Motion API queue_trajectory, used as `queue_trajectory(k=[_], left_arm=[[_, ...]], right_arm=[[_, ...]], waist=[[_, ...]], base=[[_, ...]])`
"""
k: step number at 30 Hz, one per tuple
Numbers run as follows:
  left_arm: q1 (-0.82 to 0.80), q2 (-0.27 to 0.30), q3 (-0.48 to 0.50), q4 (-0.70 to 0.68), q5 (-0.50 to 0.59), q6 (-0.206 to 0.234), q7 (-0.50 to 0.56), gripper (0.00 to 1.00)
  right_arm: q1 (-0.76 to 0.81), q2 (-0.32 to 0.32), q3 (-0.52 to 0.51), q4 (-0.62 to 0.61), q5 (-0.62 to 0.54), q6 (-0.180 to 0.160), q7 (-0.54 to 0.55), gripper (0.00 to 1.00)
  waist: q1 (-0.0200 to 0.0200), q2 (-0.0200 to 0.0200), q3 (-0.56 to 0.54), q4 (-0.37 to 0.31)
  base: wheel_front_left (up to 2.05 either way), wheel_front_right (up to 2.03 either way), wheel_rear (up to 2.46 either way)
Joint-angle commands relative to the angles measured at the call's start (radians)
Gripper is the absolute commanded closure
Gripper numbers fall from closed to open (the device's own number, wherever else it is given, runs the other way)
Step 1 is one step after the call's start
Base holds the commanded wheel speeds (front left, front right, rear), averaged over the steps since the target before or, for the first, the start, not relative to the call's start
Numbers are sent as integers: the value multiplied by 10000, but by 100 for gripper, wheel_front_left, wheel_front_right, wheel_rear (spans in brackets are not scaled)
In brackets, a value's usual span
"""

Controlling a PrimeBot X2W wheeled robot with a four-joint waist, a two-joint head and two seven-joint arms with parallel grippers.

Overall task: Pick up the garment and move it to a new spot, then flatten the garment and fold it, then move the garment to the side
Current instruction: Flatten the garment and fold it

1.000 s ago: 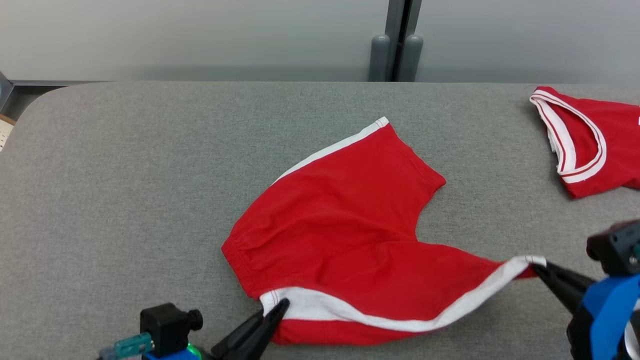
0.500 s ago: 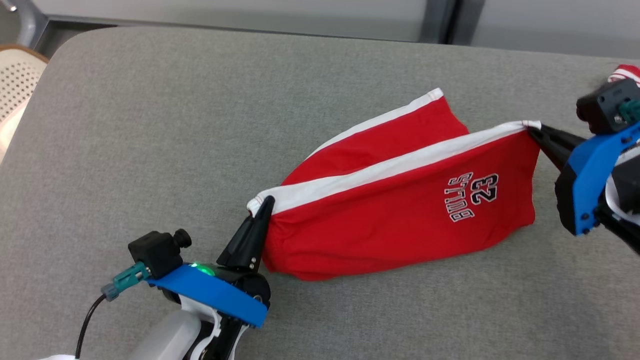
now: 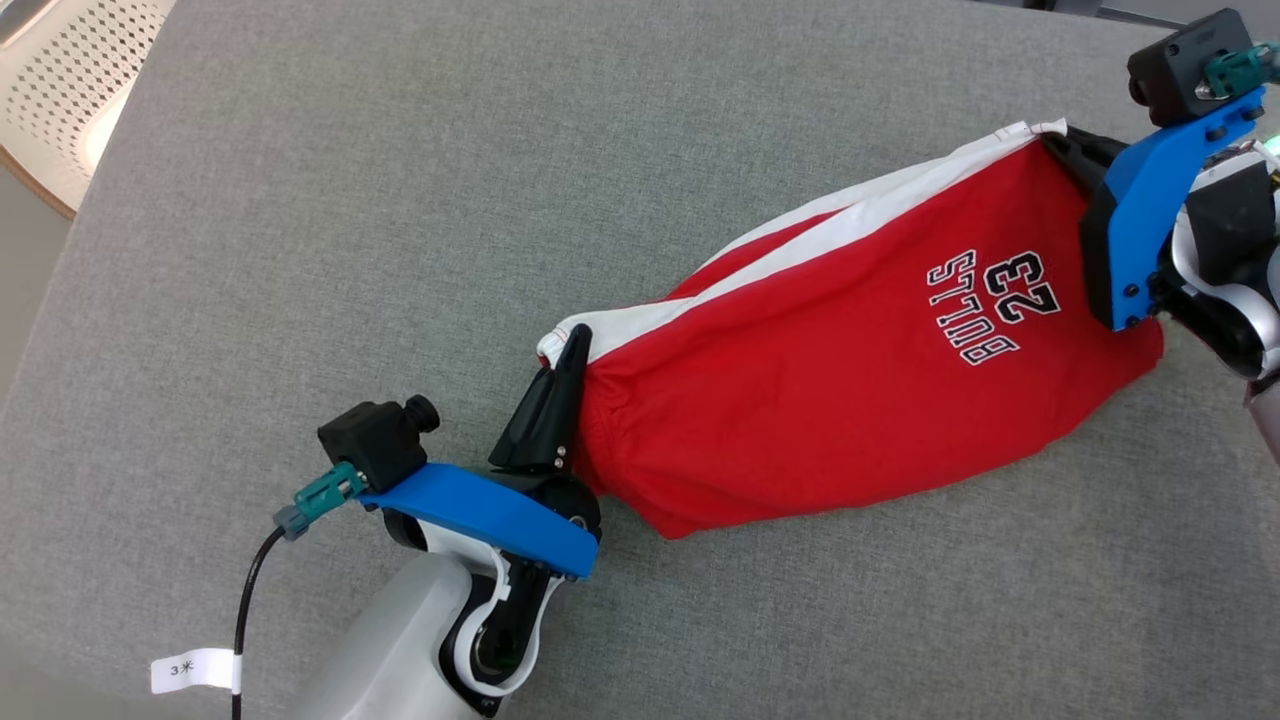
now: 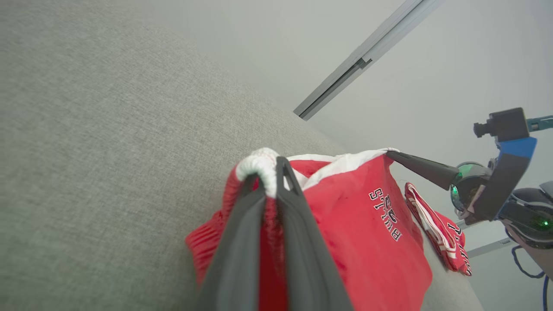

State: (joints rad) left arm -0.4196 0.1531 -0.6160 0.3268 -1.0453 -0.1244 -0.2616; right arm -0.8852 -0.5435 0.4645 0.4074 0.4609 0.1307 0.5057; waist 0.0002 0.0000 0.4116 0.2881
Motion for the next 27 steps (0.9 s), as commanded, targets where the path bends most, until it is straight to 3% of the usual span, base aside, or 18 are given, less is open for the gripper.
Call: queue_trajectory(k=[1, 6, 7, 8, 9, 10, 11, 20, 27], left_arm=[[-191, -52, 55, 52, 57, -80, -37, 100], [-252, -218, 166, 218, 15, -82, -37, 100], [-249, -226, 192, 231, 54, -76, -37, 100], [-228, -250, 189, 247, 22, -73, -38, 100], [-215, -264, 175, 254, -11, -73, -38, 81], [-201, -257, 149, 274, -25, -73, -38, 52], [-190, -250, 79, 303, -72, -74, -38, 0], [327, 69, 252, 437, -41, -73, -39, 0], [1485, 34, 2035, -127, 1939, -74, -38, 0]], right_arm=[[-229, 38, 117, 255, -4, 2, -128, 100], [-736, 218, 555, 1112, 56, 2, -697, 100], [-806, 243, 613, 1272, 53, 1, -836, 73], [-862, 276, 687, 1429, 62, 2, -955, 32], [-930, 322, 759, 1585, 78, 2, -1066, 0], [-996, 387, 805, 1721, 97, 2, -1172, 0], [-1033, 469, 842, 1864, 178, 2, -1249, 0], [-457, 760, 1017, 2746, 1286, 2, -1576, 0], [649, 817, 495, 3029, 1830, 2, -2078, 0]], waist=[[-2, 0, 52, 55], [-2, 0, 108, 127], [-2, 0, 108, 133], [-2, 0, 105, 136], [-2, 0, 95, 134], [-2, 0, 80, 128], [-2, 0, 59, 116], [-2, 0, -674, -63], [-2, 0, -1476, -226]], base=[[0, 0, 0], [0, 0, 0], [0, 0, 0], [0, 0, 0], [0, 0, 0], [0, 0, 0], [0, 0, 0], [0, 0, 0], [0, 0, 0]])
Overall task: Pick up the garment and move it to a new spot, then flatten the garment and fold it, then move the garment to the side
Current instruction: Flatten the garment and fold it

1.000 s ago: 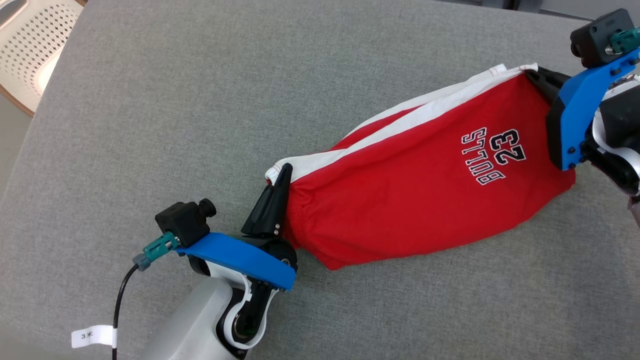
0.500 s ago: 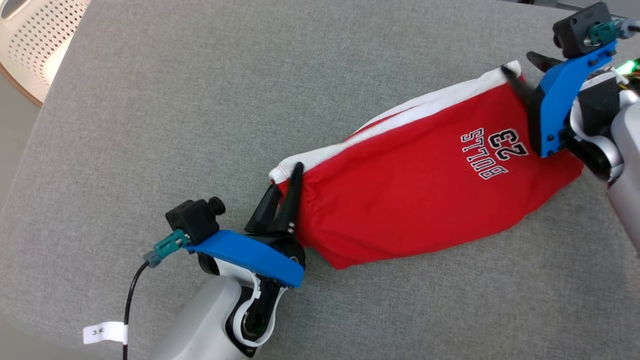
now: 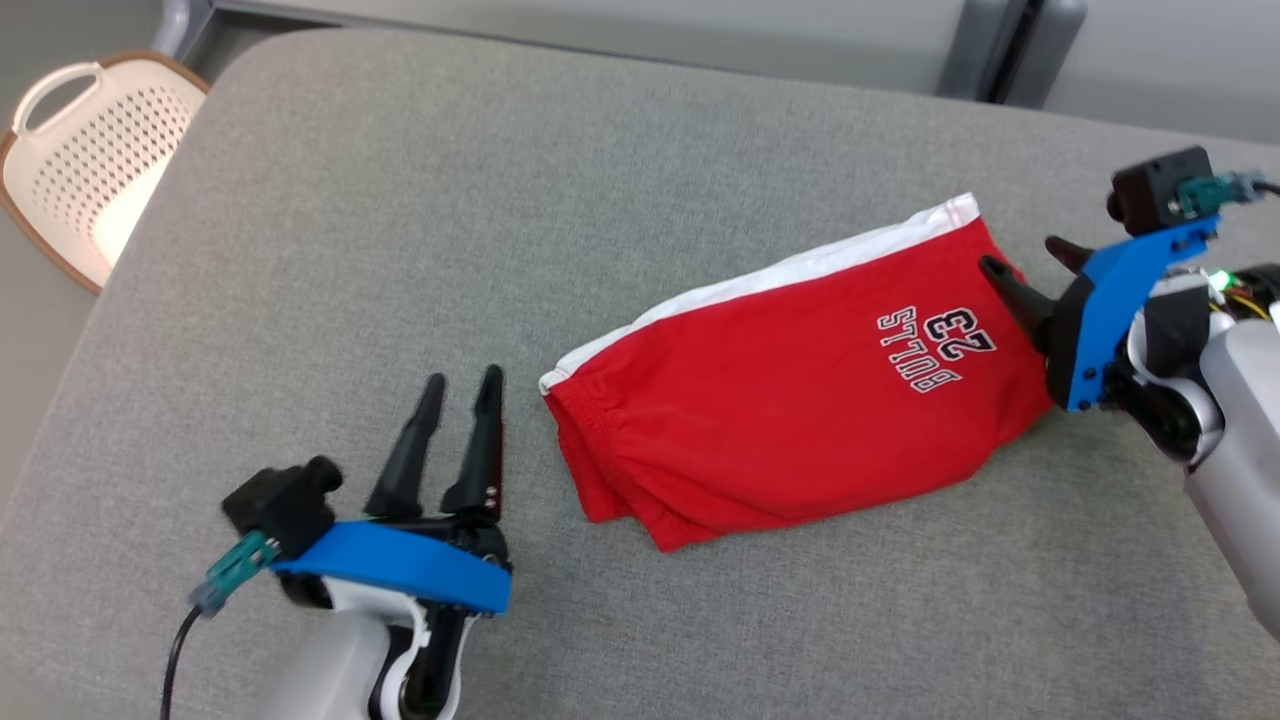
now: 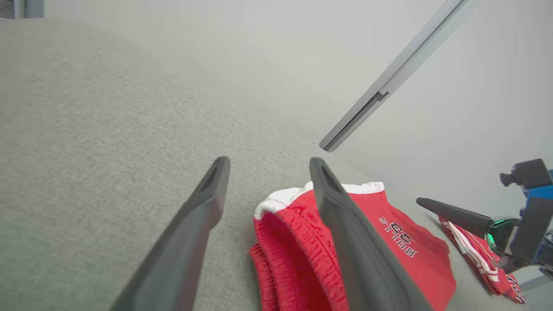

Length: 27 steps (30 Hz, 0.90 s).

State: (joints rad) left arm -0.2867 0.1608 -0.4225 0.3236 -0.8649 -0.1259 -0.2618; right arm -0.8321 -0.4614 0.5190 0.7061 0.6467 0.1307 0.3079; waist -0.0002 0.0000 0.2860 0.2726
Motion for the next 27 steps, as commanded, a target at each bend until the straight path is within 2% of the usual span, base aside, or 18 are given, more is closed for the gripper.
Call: queue_trajectory(k=[1, 5, 9, 12, 16, 22, 27], left_arm=[[157, -43, 101, -94, 135, -58, -36, 0], [655, -213, 1209, -682, 1991, -58, -38, 0], [714, -43, 1509, -1085, 3907, -57, -36, 0], [673, -8, 1484, -1192, 4806, -34, -36, 0], [657, -44, 1439, -1275, 5171, -34, -36, 0], [590, 24, 1176, -1260, 5093, -34, -38, 0], [499, -17, 1204, -1322, 5017, -35, -38, 0]], right_arm=[[119, -3, -50, 41, -28, 2, -99, 0], [655, 167, -558, 258, -159, 2, -574, 0], [868, 344, -981, 520, -450, 2, -750, 0], [778, 619, -1413, 829, -798, 2, -896, 0], [469, 959, -2000, 1353, -1478, 2, -1099, 0], [-36, 1557, -3247, 2529, -2327, 4, -1607, 0], [-315, 1930, -3706, 3399, -2903, 4, -1259, 0]], waist=[[2, 0, -220, -70], [2, 0, -456, -71], [2, 0, -470, -62], [2, 0, -343, -55], [2, 0, -82, 23], [2, 0, 326, 313], [2, 0, 518, 535]], base=[[0, 0, 0], [0, 0, 0], [0, 0, 0], [0, 0, 0], [0, 0, 0], [0, 0, 0], [0, 0, 0]])
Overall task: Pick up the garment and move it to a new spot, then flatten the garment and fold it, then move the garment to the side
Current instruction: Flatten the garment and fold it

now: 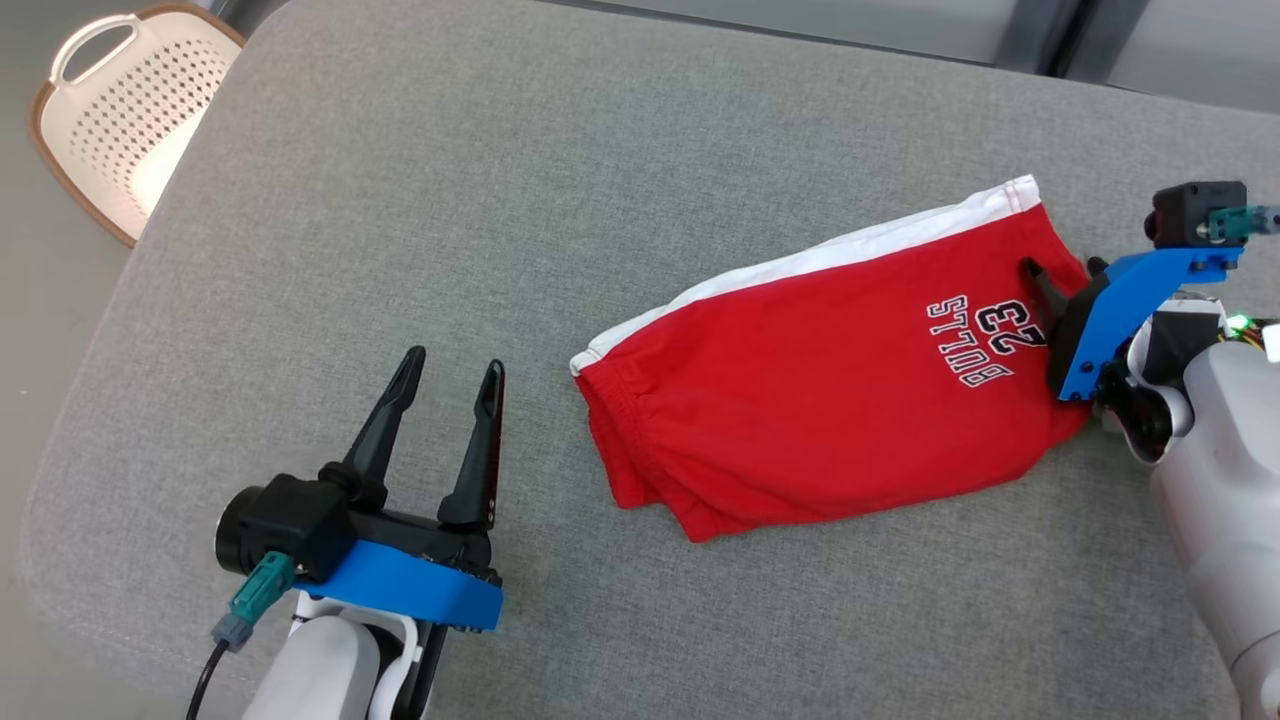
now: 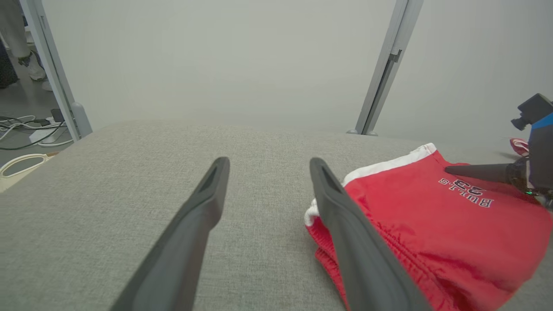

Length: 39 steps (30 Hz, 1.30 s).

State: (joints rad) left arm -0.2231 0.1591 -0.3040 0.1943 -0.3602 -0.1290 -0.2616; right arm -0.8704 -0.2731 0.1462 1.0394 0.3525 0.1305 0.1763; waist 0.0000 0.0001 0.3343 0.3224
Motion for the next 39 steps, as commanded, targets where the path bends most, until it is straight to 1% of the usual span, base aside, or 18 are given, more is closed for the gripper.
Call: queue_trajectory(k=[1, 3, 4, 5, 6, 8, 12, 14, 16, 22, 24, 28, 32, 36, 39], left_arm=[[-135, -18, 47, -55, -39, -4, -40, 0], [-136, -30, 55, -85, -62, -4, -40, 0], [-140, -30, 48, -91, -69, -4, -40, 0], [-144, -28, 48, -86, -82, -4, -40, 0], [-144, -25, 61, -76, -82, -4, -40, 0], [-138, -29, 100, -54, -82, -4, -40, 0], [-44, 4, 143, -16, -91, -4, -40, 0], [52, 45, 151, -6, -78, -4, -40, 0], [121, 91, 177, -21, -69, -4, -40, 0], [316, 269, 211, -23, 93, -4, -40, 0], [349, 251, 288, -36, 145, -3, -40, 0], [491, 301, 340, -56, 185, -3, -39, 0], [564, 282, 395, -72, 194, -4, -40, 0], [660, 229, 361, -24, 206, -3, -40, 0], [676, 196, 248, 23, 187, -4, -40, 0]], right_arm=[[64, 103, -1, 230, -83, 4, 177, 0], [65, 193, 2, 475, -293, 6, 395, 0], [71, 245, 28, 554, -371, 6, 473, 11], [82, 301, 87, 585, -441, 16, 529, 80], [95, 360, 165, 578, -474, 16, 582, 100], [150, 424, 308, 479, -475, 18, 635, 100], [311, 286, 386, 35, -274, 15, 321, 100], [409, 224, 269, -262, -51, 10, 120, 100], [497, 29, 112, -580, 98, 4, -102, 100], [1375, -406, -828, -1418, 227, 4, -569, 100], [1808, -642, -1229, -1728, 41, 4, -631, 100], [2559, -868, -2191, -2430, -487, 4, -469, 100], [3084, -819, -3118, -3360, -1084, 4, 83, 100], [3432, -295, -3829, -4581, -1842, 4, 798, 100], [3620, 287, -3835, -5623, -2324, 4, 1405, 100]], waist=[[0, -1, 48, 61], [0, -1, 62, 104], [0, -1, 65, 122], [0, -1, 63, 134], [0, -1, 58, 139], [0, -1, 49, 125], [0, -1, -75, 1], [0, -1, -189, -96], [0, -1, -300, -237], [0, -1, -775, -708], [0, -1, -923, -841], [0, -1, -1165, -1102], [0, -1, -1314, -1268], [0, -1, -1474, -1316], [0, -1, -1572, -1244]], base=[[0, 0, 0], [0, 0, 0], [0, 0, 0], [0, 0, 0], [0, 0, 0], [0, 0, 0], [0, 0, 0], [0, 0, 0], [0, 0, 0], [0, 0, 0], [0, 0, 0], [0, 0, 0], [0, 0, 0], [0, 0, 0], [0, 0, 0]])
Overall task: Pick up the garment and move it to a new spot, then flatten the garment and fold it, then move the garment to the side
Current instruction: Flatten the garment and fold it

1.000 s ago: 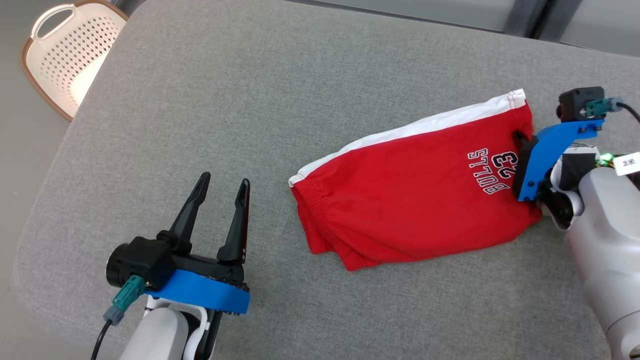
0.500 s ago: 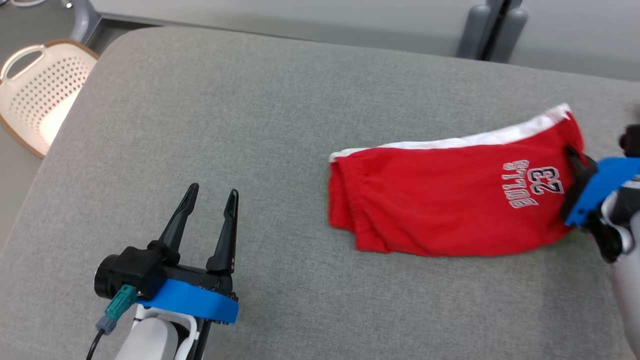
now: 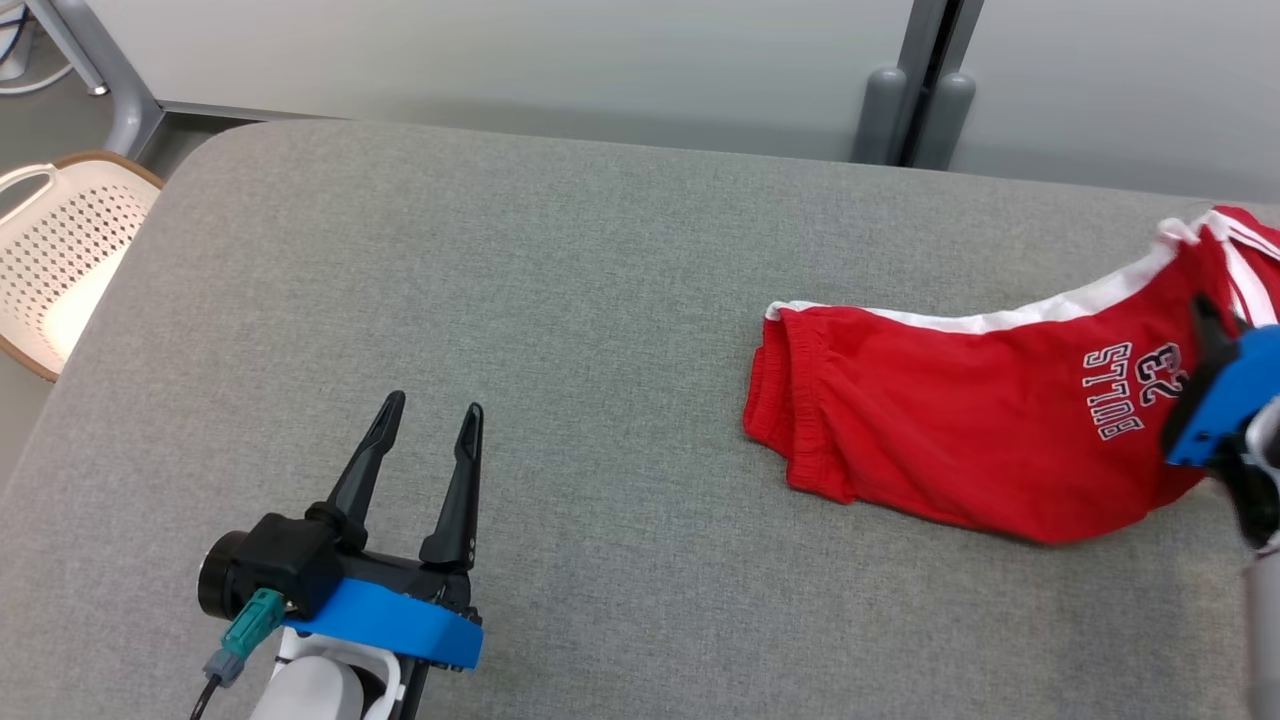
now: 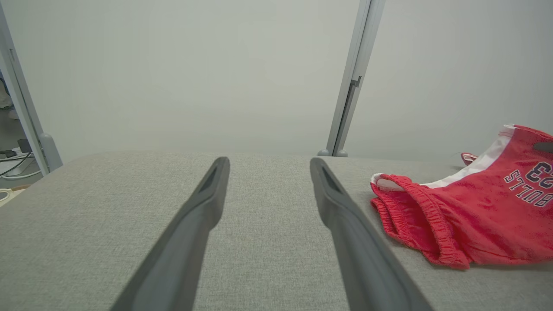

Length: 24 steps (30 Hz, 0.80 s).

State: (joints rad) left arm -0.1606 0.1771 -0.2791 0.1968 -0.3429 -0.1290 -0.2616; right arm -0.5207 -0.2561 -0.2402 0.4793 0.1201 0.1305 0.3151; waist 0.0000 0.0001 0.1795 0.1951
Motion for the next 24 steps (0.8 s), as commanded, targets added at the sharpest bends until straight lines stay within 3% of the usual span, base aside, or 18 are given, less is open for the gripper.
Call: queue_trajectory(k=[1, 6, 10, 15, 24], left_arm=[[52, 13, -41, 7, -9, -3, -40, 0], [124, 101, -123, -30, -65, -3, -40, 0], [155, 87, -101, -33, -108, -4, -40, 0], [126, 33, -149, -26, -151, -3, -40, 0], [-39, -95, -257, -58, -260, -3, -40, 0]], right_arm=[[205, 362, 121, -366, -59, 6, 252, 100], [466, 1260, 808, -1706, -281, 6, 1170, 100], [393, 1750, 1360, -1908, -281, 4, 1384, 100], [38, 2021, 1964, -1397, -84, 4, 1337, 100], [-1060, 2057, 3489, 1023, 1098, 4, 781, 100]], waist=[[0, -1, -63, 59], [0, -1, -171, 156], [0, -1, -219, 238], [0, -1, -236, 327], [0, -1, -36, 632]], base=[[0, 0, 0], [0, 0, 0], [0, 0, 0], [0, 0, 0], [0, 0, 0]])
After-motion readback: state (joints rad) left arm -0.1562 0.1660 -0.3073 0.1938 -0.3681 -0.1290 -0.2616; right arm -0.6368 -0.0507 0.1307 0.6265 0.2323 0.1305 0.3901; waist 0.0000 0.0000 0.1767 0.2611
